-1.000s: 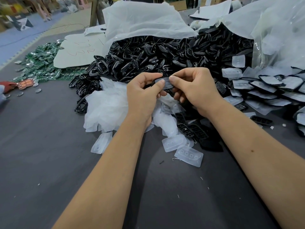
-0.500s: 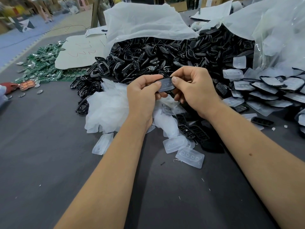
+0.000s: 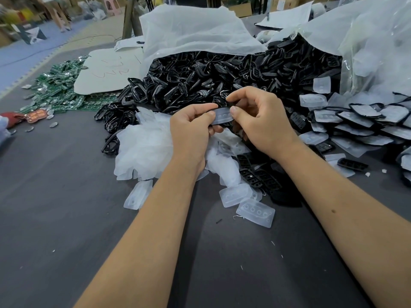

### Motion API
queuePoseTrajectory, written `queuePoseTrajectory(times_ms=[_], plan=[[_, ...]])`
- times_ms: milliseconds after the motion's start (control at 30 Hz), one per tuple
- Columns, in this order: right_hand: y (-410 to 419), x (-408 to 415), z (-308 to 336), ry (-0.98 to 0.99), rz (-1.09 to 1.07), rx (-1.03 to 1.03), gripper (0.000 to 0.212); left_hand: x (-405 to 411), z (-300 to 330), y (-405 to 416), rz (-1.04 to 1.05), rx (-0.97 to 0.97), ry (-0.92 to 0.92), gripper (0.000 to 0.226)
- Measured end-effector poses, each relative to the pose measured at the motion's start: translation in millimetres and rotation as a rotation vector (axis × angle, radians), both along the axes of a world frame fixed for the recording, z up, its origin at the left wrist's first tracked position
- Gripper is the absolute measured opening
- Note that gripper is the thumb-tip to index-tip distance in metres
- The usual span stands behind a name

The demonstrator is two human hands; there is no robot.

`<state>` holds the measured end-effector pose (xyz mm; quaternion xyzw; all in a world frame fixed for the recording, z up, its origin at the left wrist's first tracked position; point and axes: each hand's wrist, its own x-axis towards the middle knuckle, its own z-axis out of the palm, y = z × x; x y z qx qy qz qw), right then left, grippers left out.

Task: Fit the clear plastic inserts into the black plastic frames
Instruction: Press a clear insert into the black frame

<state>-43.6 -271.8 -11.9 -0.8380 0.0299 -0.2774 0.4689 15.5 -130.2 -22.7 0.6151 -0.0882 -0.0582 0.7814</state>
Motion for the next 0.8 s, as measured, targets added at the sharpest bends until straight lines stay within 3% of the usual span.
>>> queuePoseTrajectory(times_ms=[100, 233, 500, 567, 633, 733, 800], plan=[[2.9, -3.1, 3.4, -0.086, 0.006, -0.222, 0.028, 0.5, -0.7, -0.1, 0.016, 0.027, -0.013, 0.020], [3.4, -3.0, 1.4, -0.149, 0.047, -0.444, 0.023, 0.0, -0.4, 0.4, 0.012, 0.018, -0.013, 0.016], [0.7, 2.4, -1.9, -0.214, 0.027, -0.478, 0.009, 1.2, 5.0, 0.8, -0.017, -0.058, 0.099, 0.018], [4.0, 3.1, -2.4, -0.167, -0.005, -0.346, 0.009, 2.6, 6.2, 0.5, -0.031, -0.103, 0.127, 0.027], [7.7, 4.1, -1.2, -0.106, -0.043, -0.038, 0.009, 4.1, 6.7, 1.0, -0.059, -0.174, 0.147, 0.032], [10.6, 4.7, 3.0, -0.052, 0.029, 0.512, 0.008, 0.9, 5.6, 1.7, -0.130, -0.159, 0.058, 0.015], [10.5, 4.1, 4.9, 0.033, 0.118, 0.730, 0.006, -0.4, 3.9, 2.4, -0.123, -0.135, 0.018, 0.012]])
